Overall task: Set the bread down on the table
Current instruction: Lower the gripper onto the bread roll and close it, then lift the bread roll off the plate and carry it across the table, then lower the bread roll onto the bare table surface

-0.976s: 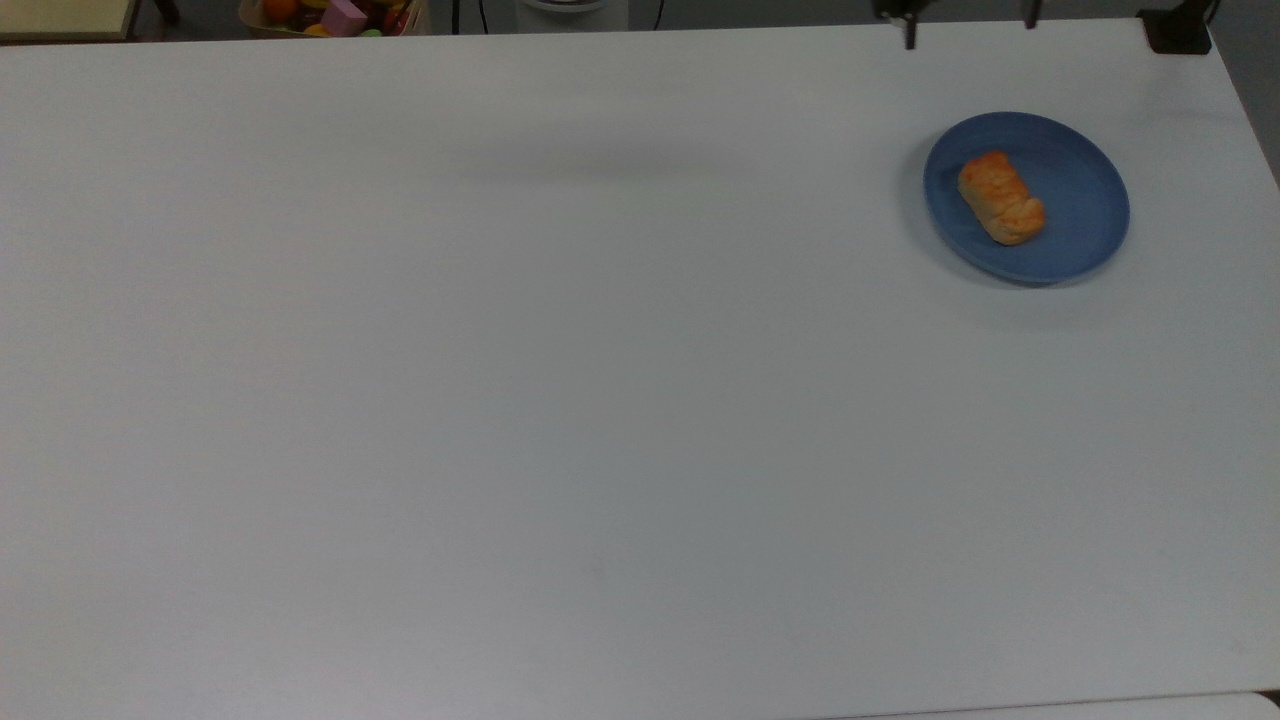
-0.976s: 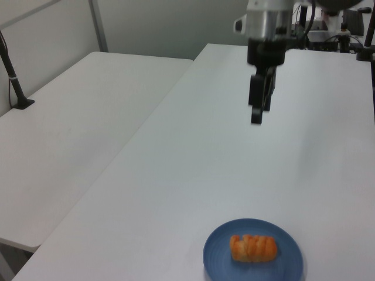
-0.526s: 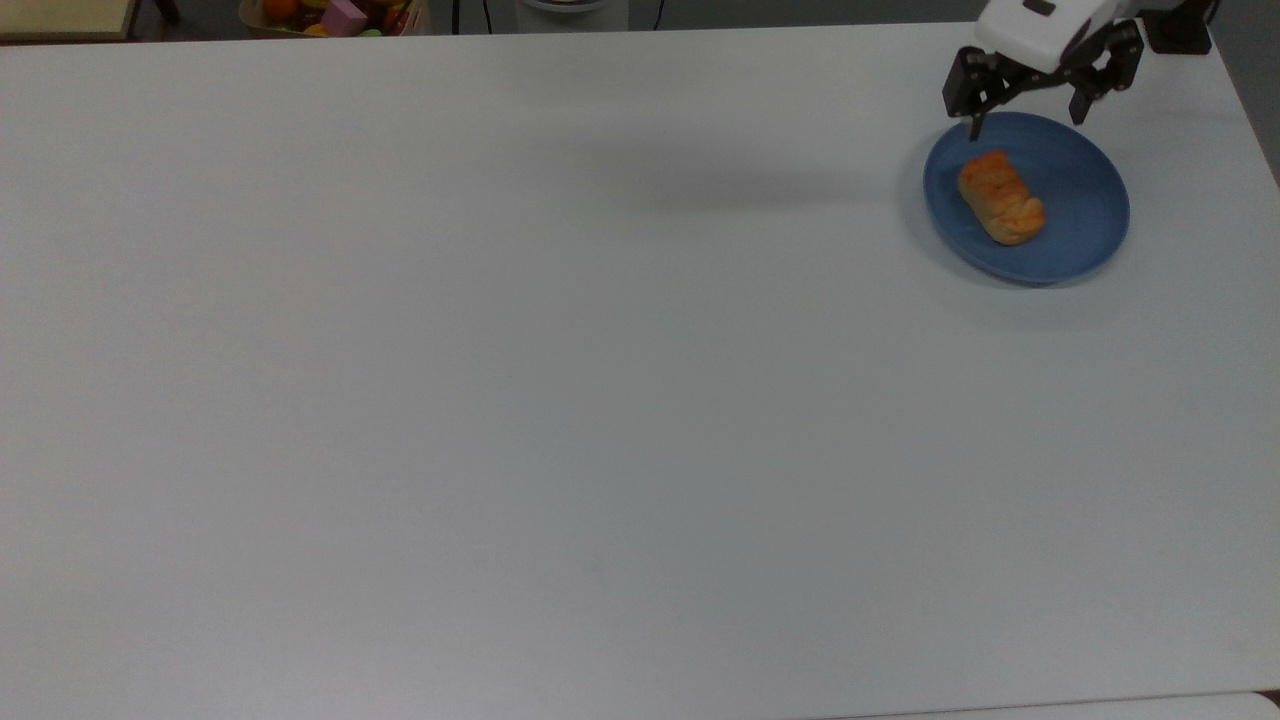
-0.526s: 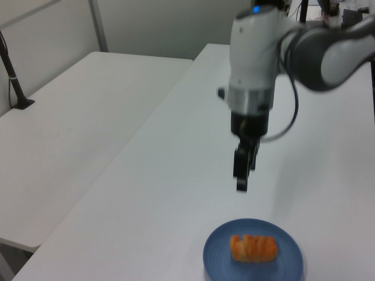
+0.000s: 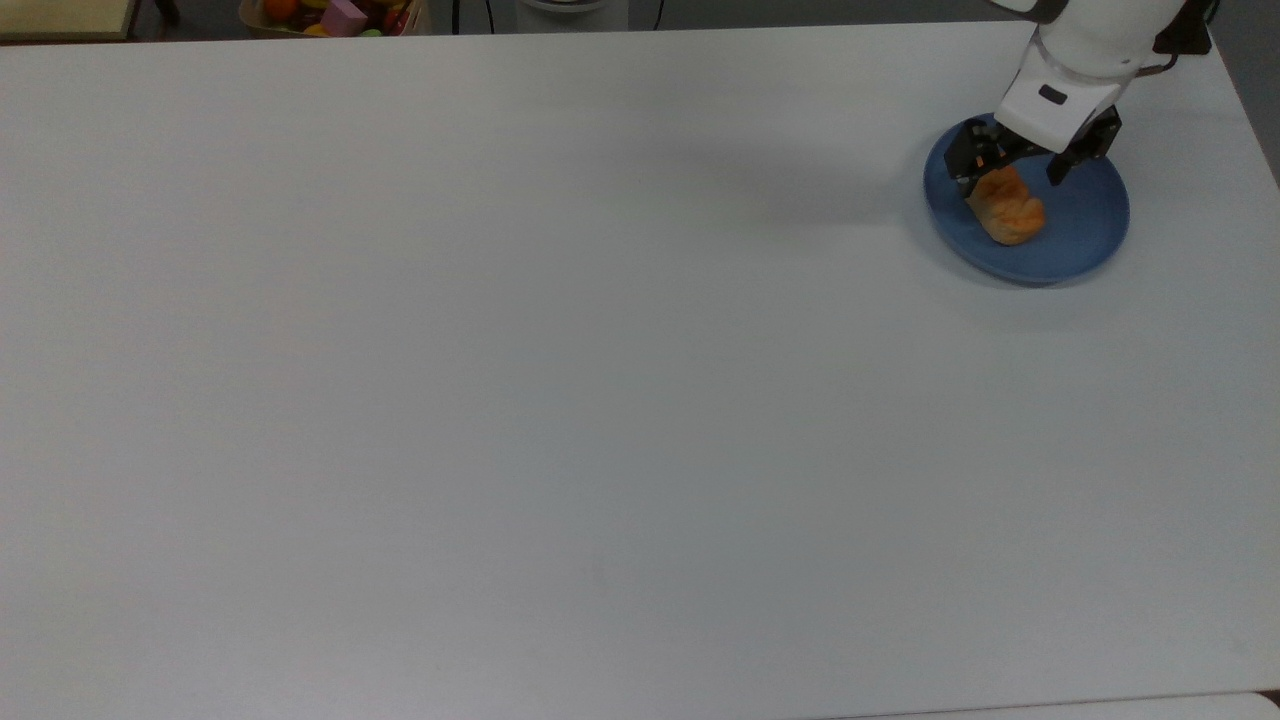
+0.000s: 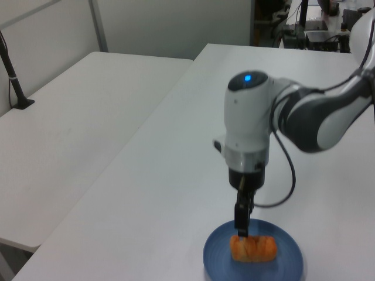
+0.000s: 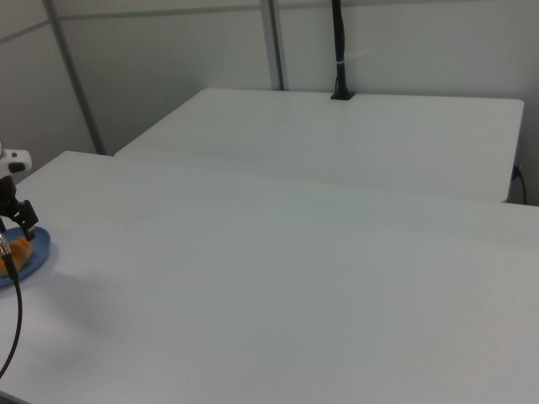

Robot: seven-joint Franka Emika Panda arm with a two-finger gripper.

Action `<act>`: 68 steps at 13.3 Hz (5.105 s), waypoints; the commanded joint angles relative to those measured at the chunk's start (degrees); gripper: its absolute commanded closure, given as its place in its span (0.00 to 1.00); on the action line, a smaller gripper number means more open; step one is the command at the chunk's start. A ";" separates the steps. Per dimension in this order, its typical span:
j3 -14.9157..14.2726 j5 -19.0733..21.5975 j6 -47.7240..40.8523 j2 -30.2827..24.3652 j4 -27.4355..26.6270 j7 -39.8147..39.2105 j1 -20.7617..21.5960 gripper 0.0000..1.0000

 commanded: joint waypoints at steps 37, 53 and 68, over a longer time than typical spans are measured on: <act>-18.52 14.78 -11.58 -31.87 -14.10 -35.57 -16.32 1.00; -53.62 17.68 9.39 -24.94 -28.32 -81.38 -29.23 1.00; -53.09 17.86 23.83 -10.07 -28.78 -88.59 -34.86 0.00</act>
